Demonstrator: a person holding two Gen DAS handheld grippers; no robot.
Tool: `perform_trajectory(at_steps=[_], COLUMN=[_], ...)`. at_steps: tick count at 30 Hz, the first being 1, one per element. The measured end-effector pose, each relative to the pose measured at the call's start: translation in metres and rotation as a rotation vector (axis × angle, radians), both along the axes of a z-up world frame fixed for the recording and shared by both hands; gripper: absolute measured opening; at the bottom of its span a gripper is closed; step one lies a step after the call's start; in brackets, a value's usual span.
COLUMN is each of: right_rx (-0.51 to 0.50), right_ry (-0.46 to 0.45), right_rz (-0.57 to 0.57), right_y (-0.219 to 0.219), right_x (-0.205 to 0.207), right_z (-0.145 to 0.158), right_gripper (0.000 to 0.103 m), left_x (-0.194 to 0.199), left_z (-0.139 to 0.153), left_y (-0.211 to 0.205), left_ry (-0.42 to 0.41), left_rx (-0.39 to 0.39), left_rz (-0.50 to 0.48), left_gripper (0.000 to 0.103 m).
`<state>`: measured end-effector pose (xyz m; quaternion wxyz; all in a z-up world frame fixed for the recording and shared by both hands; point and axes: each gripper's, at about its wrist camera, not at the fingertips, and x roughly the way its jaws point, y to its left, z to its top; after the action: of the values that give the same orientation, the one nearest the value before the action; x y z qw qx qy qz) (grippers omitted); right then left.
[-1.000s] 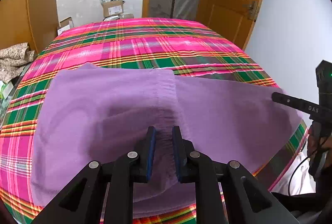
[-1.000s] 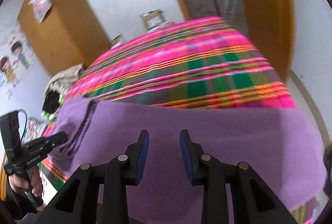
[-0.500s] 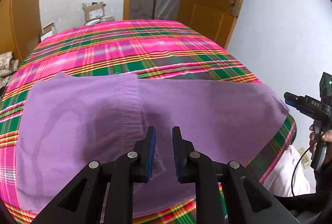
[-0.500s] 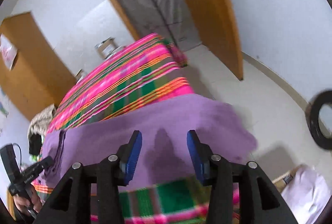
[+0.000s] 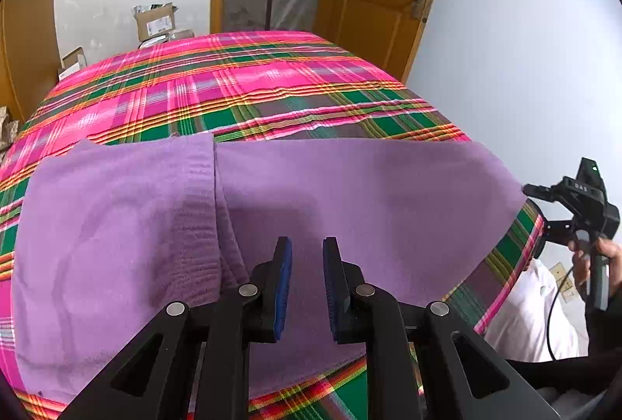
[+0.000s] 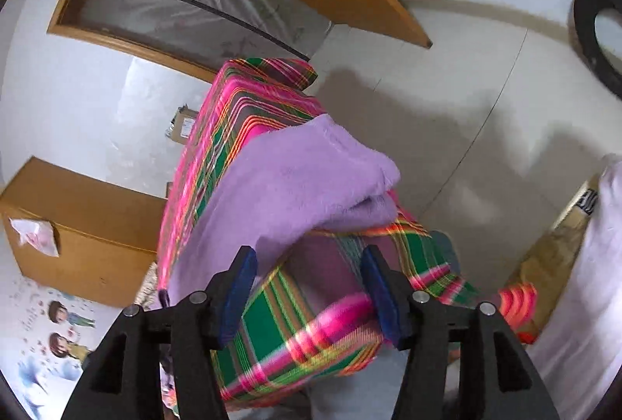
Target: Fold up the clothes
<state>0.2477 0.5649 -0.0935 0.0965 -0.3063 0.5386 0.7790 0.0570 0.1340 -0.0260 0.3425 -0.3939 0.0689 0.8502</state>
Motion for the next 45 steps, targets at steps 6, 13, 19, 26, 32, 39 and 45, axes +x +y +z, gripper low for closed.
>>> perform_trajectory(at_steps=[6, 13, 19, 26, 32, 39, 45], right_rx=[-0.077, -0.058, 0.041, 0.21, 0.288, 0.319, 0.333], right_ry=[0.065, 0.117, 0.142, 0.218, 0.275, 0.327, 0.311], right_rz=[-0.047, -0.1, -0.122, -0.027, 0.114, 0.301, 0.49], right_y=[0.017, 0.025, 0.022, -0.003, -0.04, -0.096, -0.158], right_x=[-0.015, -0.014, -0.01, -0.026, -0.058, -0.106, -0.153], right_z=[-0.014, -0.011, 0.012, 0.072, 0.112, 0.143, 0.142], right_gripper=[0.058, 0.035, 0.018, 0.01, 0.008, 0.007, 0.007], left_x=[-0.003, -0.006, -0.006, -0.008, -0.008, -0.011, -0.012], left_z=[-0.004, -0.005, -0.001, 0.006, 0.011, 0.015, 0.015], left_y=[-0.001, -0.003, -0.007, -0.019, -0.031, -0.046, -0.068], left_ry=[-0.014, -0.014, -0.005, 0.008, 0.018, 0.028, 0.032], left_rx=[-0.008, -0.005, 0.007, 0.036, 0.057, 0.081, 0.095], left_rz=[0.024, 0.031, 0.037, 0.068, 0.089, 0.129, 0.177], left_gripper=[0.017, 0.017, 0.017, 0.017, 0.017, 0.017, 0.017])
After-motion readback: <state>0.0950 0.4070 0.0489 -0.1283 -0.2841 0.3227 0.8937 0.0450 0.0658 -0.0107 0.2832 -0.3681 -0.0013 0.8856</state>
